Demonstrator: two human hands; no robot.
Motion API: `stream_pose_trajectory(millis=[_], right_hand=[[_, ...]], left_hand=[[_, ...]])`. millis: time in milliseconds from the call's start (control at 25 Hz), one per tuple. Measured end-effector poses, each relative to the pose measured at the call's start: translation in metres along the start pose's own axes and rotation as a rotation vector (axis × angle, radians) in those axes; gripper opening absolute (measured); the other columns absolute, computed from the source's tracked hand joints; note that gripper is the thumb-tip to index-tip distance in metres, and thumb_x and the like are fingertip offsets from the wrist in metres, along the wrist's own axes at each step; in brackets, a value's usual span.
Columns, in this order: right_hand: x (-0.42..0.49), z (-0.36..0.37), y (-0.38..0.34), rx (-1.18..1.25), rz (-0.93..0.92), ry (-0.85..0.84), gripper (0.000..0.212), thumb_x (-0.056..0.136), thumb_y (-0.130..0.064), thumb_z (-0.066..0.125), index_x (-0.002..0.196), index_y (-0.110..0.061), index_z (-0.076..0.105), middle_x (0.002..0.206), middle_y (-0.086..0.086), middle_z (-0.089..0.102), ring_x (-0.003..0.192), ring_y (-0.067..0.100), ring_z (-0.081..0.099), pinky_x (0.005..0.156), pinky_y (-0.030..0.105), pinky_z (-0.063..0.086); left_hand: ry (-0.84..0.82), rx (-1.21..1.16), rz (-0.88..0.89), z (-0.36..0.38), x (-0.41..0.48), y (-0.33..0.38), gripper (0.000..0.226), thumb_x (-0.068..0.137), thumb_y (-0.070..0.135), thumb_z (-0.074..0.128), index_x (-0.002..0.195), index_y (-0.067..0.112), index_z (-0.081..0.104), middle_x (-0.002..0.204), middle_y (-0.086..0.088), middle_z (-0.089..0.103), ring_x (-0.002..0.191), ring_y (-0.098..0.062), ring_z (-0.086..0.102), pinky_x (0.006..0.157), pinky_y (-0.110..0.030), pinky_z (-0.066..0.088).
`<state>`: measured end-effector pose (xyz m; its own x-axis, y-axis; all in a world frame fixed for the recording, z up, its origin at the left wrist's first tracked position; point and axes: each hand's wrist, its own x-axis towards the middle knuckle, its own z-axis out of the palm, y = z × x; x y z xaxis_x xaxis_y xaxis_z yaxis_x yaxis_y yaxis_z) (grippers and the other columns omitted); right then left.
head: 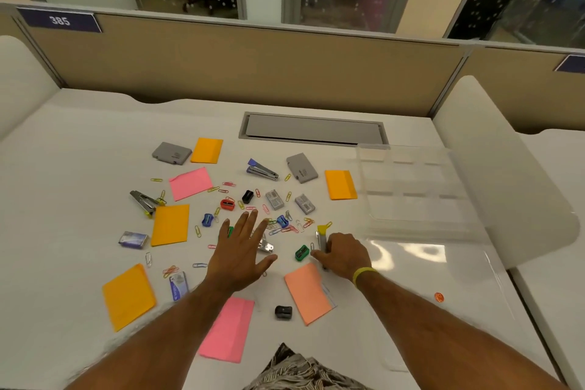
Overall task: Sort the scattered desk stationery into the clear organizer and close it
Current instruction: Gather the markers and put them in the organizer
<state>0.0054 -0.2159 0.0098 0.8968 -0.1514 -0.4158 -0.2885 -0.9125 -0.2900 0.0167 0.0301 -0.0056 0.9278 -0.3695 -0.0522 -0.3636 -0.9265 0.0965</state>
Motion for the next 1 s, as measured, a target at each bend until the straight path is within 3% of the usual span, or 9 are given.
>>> stream_pose_trajectory(millis=[200,400,520,640,720,760,840,1000], right_hand=[[0.0,0.005,0.002,0.039,0.022,0.057,0.028,0.087,-0.04,0.059,0.097,-0.014,0.063,0.097,0.007,0.067,0.085,0.022,0.062,0.069,0.029,0.045],[-0.007,-0.001,0.001,0.124,0.009,0.149,0.022,0.087,-0.039,0.059,0.085,-0.017,0.061,0.084,0.003,0.067,0.072,0.019,0.059,0.062,0.027,0.045],[-0.014,-0.006,-0.016,0.286,-0.106,0.17,0.021,0.086,-0.036,0.064,0.072,-0.023,0.055,0.065,-0.006,0.058,0.059,0.009,0.053,0.053,0.021,0.036],[-0.027,-0.005,-0.043,0.372,-0.28,0.165,0.02,0.084,-0.033,0.065,0.068,-0.028,0.054,0.058,-0.009,0.054,0.054,0.006,0.049,0.052,0.022,0.037],[-0.035,0.001,-0.059,0.406,-0.371,0.13,0.007,0.083,-0.027,0.063,0.078,-0.023,0.063,0.065,-0.008,0.062,0.06,0.009,0.058,0.057,0.026,0.047],[-0.038,0.006,-0.066,0.408,-0.394,0.119,0.006,0.082,-0.024,0.063,0.085,-0.019,0.067,0.069,-0.006,0.066,0.063,0.011,0.06,0.059,0.026,0.049],[-0.041,0.015,-0.074,0.403,-0.424,0.107,0.013,0.083,-0.023,0.062,0.093,-0.016,0.068,0.076,-0.003,0.068,0.069,0.013,0.062,0.063,0.027,0.051],[-0.04,0.027,-0.079,0.358,-0.526,0.004,0.023,0.086,-0.037,0.062,0.095,-0.017,0.069,0.081,-0.002,0.07,0.071,0.013,0.062,0.066,0.029,0.052]], left_hand=[[0.014,-0.033,0.0,0.001,0.0,-0.008,0.096,0.078,0.079,-0.005,0.152,0.023,0.02,0.16,-0.006,0.008,0.149,-0.024,0.008,0.117,-0.052,0.004],[0.022,-0.176,-0.029,-0.005,0.003,0.003,0.084,0.084,0.073,0.019,0.15,0.022,0.026,0.161,-0.004,0.015,0.148,-0.022,0.013,0.118,-0.045,0.008],[0.068,-0.538,-0.105,-0.012,0.004,0.027,0.071,0.09,0.062,0.041,0.145,0.018,0.035,0.149,-0.003,0.039,0.135,-0.018,0.038,0.11,-0.035,0.033],[-0.004,-1.161,-0.314,-0.026,0.004,0.058,0.039,0.093,0.041,0.056,0.126,0.021,0.05,0.11,0.003,0.061,0.096,-0.006,0.061,0.077,-0.016,0.048],[0.029,-1.413,-0.423,-0.028,0.005,0.069,0.025,0.093,0.037,0.057,0.105,0.015,0.057,0.091,-0.006,0.066,0.085,-0.02,0.066,0.069,-0.02,0.052],[0.046,-1.5,-0.471,-0.026,0.005,0.071,0.028,0.093,0.036,0.057,0.104,0.01,0.058,0.091,-0.012,0.067,0.085,-0.025,0.067,0.067,-0.022,0.054],[0.064,-1.571,-0.578,-0.027,-0.001,0.068,0.027,0.095,0.031,0.056,0.107,0.007,0.057,0.093,-0.012,0.068,0.082,-0.017,0.068,0.061,-0.019,0.053],[0.111,-1.52,-0.655,-0.017,-0.017,0.041,0.028,0.096,0.031,0.055,0.104,0.004,0.059,0.092,-0.013,0.069,0.077,-0.016,0.067,0.061,-0.024,0.055]])
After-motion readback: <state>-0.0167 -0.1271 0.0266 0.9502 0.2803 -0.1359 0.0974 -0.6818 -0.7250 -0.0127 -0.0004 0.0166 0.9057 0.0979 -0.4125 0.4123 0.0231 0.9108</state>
